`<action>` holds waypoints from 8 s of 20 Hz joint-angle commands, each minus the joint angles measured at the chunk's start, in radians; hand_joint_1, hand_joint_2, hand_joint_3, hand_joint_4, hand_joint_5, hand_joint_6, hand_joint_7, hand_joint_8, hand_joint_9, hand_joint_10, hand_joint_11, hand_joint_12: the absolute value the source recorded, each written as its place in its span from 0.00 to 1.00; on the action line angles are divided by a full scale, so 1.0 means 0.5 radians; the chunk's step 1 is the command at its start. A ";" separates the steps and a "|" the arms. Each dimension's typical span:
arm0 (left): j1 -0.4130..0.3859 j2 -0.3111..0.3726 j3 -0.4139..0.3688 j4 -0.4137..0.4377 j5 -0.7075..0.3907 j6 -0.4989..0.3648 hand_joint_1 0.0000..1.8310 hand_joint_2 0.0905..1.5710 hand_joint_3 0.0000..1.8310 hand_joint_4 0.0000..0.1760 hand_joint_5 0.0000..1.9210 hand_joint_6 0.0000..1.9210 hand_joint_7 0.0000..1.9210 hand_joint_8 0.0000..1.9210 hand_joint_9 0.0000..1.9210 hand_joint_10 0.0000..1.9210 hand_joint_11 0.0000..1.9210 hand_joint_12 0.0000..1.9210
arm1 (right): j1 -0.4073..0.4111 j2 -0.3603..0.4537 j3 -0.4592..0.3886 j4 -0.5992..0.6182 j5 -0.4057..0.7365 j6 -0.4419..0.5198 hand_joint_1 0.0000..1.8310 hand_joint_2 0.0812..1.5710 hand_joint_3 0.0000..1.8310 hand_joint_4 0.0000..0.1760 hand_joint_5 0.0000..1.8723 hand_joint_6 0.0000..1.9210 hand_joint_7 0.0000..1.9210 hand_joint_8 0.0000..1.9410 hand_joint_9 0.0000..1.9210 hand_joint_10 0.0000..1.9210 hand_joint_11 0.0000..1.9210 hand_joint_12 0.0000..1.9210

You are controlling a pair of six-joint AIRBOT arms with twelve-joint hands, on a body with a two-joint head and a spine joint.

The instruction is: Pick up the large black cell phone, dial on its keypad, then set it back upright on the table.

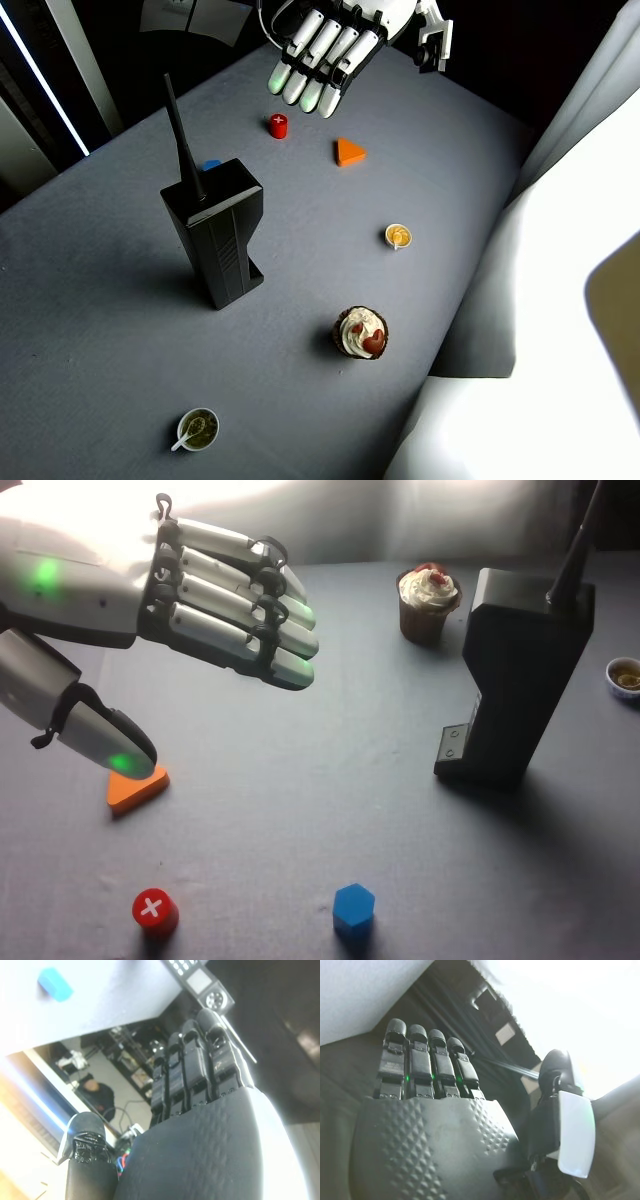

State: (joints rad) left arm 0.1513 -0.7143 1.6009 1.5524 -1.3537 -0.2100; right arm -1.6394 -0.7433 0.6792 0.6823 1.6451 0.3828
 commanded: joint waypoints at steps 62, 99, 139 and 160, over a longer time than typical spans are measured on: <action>-0.078 0.033 0.009 -0.206 -0.054 -0.025 0.01 0.77 0.00 0.00 0.14 0.00 0.16 0.00 0.14 0.00 0.00 0.32 | 1.932 -0.470 0.535 -0.520 -1.168 -0.310 0.48 0.56 0.01 0.00 0.00 0.00 0.00 0.00 0.00 0.00 0.01 0.00; -0.104 -0.014 0.083 -0.221 -0.076 -0.054 0.38 0.81 0.00 0.42 0.10 0.00 0.25 0.00 0.16 0.50 0.07 0.93 | 2.549 -0.531 0.787 -0.851 -1.459 -0.350 0.75 0.72 0.00 0.00 0.47 0.50 0.46 0.62 0.43 0.73 0.39 0.72; -0.049 -0.035 -0.400 -0.376 0.892 0.101 0.80 0.61 0.38 0.72 0.00 0.00 0.28 0.93 0.33 1.00 0.32 1.00 | 2.857 -0.588 0.793 -0.948 -1.498 -0.356 0.74 0.73 0.00 0.00 0.46 0.49 0.45 0.66 0.40 0.77 0.36 0.80; -0.125 -0.095 -0.397 -0.436 1.127 0.149 0.80 0.61 0.37 0.75 0.00 0.00 0.28 0.93 0.32 1.00 0.33 1.00 | 2.856 -0.591 0.804 -0.947 -1.490 -0.364 0.74 0.72 0.00 0.00 0.47 0.48 0.46 0.63 0.41 0.75 0.36 0.79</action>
State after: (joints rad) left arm 0.1196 -0.7670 1.4052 1.4097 -0.7639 -0.1387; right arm -0.2276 -1.0492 1.0798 0.2092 0.7517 0.1814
